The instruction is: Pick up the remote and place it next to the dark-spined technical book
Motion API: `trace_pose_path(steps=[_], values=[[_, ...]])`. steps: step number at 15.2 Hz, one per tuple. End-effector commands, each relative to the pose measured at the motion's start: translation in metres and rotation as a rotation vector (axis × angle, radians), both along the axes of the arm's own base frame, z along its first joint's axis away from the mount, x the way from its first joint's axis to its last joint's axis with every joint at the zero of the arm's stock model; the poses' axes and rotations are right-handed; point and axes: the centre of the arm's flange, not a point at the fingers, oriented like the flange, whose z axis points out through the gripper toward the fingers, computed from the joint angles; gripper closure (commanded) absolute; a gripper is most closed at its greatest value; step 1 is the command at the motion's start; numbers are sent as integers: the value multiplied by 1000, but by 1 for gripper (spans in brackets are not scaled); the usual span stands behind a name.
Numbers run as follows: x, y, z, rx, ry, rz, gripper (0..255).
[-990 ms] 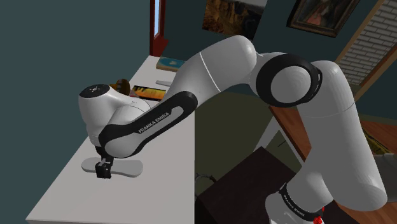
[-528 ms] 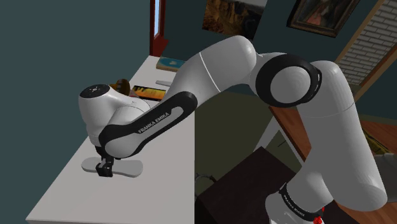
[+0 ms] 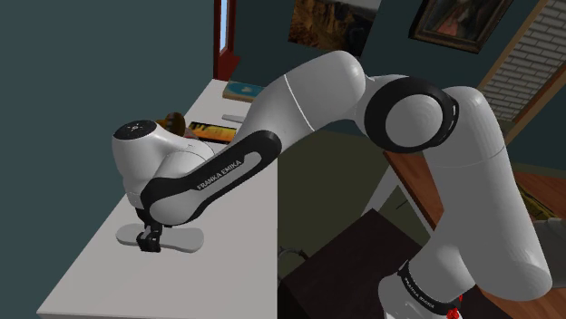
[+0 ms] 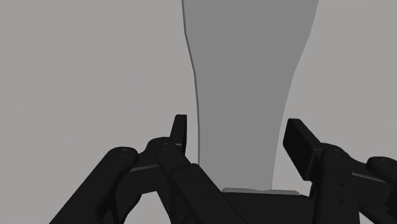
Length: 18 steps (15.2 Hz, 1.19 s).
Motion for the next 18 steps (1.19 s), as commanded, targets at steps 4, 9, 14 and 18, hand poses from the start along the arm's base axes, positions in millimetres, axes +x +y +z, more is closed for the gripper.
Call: trace_pose_path(steps=[4,9,14,18], values=[[0,0,21,0,0,0,255],[0,0,48,0,0,0,255],[0,0,74,0,0,0,255],[5,-12,88,0,0,0,255]])
